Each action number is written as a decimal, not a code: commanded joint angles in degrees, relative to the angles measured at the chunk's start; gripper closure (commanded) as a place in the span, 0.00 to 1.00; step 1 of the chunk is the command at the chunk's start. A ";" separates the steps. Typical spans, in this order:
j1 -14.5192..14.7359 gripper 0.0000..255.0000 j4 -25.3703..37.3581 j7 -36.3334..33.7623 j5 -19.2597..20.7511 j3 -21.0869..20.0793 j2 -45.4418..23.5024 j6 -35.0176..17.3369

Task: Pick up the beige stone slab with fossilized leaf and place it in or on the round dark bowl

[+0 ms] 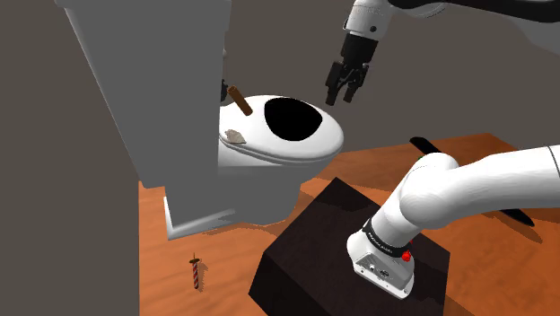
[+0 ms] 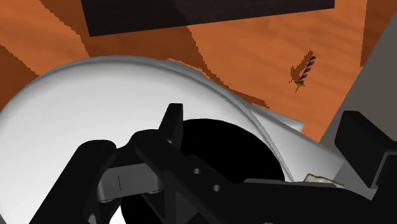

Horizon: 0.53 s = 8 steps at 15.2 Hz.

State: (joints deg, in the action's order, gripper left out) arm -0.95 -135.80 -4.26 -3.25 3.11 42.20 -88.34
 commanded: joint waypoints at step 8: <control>1.30 0.00 -1.49 -7.11 -2.71 -5.58 -9.27 -13.14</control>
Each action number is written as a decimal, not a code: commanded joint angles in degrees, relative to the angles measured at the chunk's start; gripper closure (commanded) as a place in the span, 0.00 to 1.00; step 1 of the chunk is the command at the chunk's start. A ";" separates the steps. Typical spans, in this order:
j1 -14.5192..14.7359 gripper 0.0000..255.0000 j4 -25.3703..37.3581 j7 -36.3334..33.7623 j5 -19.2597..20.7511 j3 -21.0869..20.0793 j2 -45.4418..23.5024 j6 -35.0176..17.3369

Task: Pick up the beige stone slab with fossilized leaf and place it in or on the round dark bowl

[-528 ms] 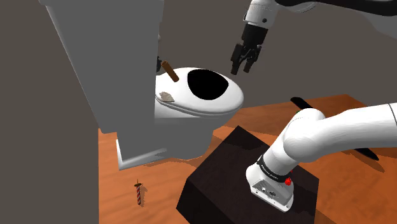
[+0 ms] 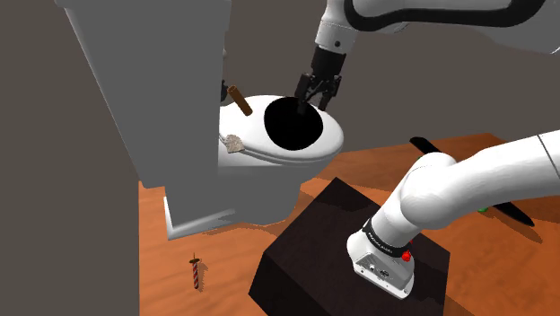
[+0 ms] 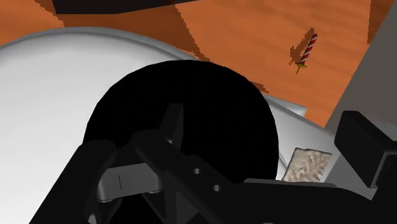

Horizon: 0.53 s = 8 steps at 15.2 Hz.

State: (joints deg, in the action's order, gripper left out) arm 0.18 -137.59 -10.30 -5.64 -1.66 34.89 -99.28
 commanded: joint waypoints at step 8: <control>0.85 0.00 3.88 -9.44 -0.41 -6.48 -16.48 -15.65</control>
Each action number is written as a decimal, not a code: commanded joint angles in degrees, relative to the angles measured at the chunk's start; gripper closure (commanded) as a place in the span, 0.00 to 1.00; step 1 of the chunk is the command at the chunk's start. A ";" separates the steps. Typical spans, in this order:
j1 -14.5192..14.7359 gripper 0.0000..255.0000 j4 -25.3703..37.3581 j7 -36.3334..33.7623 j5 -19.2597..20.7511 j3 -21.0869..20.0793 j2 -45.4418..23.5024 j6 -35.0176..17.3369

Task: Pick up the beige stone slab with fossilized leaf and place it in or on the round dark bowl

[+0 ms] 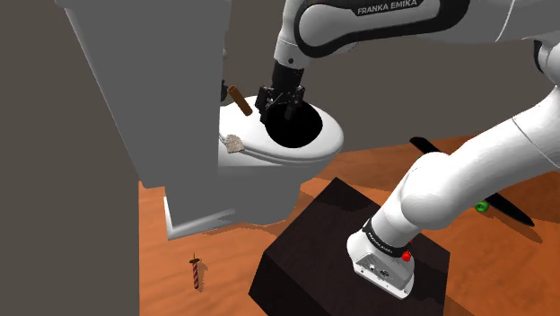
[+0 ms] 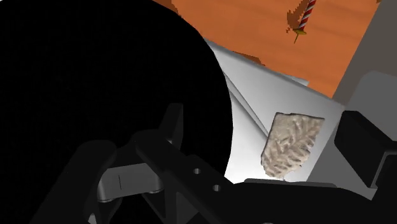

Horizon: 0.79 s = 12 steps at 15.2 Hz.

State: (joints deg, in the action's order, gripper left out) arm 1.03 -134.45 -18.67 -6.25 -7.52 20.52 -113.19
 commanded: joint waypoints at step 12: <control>0.80 0.00 10.19 -12.41 6.03 -4.67 -22.30 -14.47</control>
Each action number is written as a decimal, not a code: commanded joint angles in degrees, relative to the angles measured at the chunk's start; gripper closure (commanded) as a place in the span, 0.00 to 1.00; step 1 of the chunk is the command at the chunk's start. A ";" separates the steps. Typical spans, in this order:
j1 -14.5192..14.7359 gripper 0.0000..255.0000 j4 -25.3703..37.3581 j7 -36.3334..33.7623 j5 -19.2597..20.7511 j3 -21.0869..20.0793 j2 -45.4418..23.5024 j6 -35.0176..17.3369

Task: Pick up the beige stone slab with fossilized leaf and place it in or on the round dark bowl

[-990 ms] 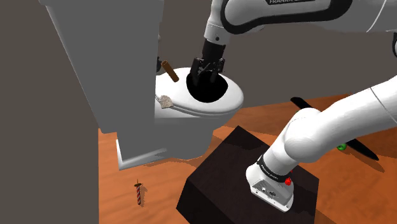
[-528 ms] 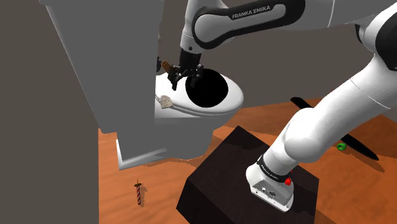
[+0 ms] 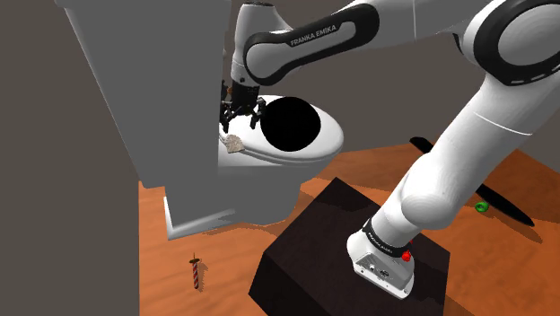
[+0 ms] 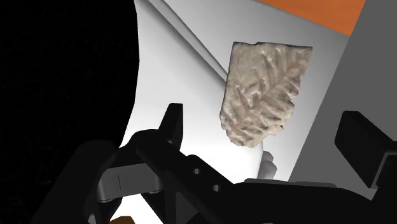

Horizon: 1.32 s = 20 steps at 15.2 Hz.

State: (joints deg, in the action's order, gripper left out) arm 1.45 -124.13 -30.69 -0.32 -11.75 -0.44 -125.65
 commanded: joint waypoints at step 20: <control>0.77 1.00 -1.05 -0.53 0.63 0.11 -3.45 -4.99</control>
State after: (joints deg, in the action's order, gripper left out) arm 2.21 -125.19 -31.23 0.30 -11.64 -3.87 -130.65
